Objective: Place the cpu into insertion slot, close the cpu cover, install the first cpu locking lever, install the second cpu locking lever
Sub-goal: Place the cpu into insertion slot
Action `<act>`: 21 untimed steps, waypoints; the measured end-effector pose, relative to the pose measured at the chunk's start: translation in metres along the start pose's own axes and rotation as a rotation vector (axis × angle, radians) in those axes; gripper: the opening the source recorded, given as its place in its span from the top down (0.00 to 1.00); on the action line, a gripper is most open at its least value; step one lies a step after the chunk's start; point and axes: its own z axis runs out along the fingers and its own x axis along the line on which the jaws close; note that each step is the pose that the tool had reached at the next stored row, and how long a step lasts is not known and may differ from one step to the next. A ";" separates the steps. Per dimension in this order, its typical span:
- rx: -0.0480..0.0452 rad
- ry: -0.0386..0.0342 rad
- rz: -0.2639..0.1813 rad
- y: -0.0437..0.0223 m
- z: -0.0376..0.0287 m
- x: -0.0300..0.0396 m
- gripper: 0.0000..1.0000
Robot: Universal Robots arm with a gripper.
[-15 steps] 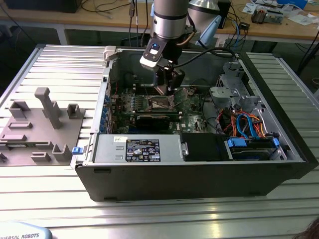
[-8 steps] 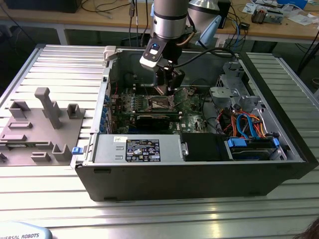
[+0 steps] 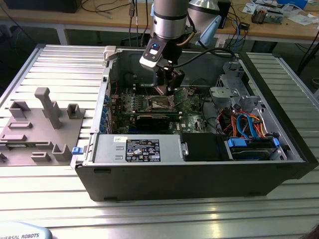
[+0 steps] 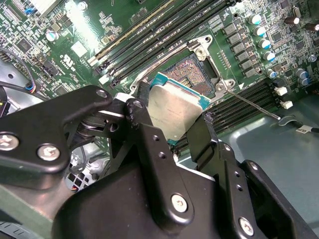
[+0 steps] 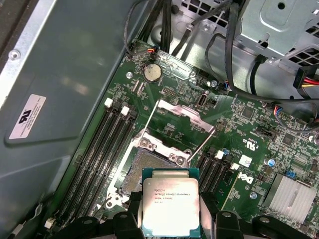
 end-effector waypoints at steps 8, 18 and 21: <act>0.0001 -0.0001 0.003 0.0000 0.0001 0.0000 0.46; 0.0004 -0.0004 0.015 0.0000 0.0007 0.0000 0.46; 0.0006 -0.0005 0.019 0.0000 0.0008 0.0000 0.46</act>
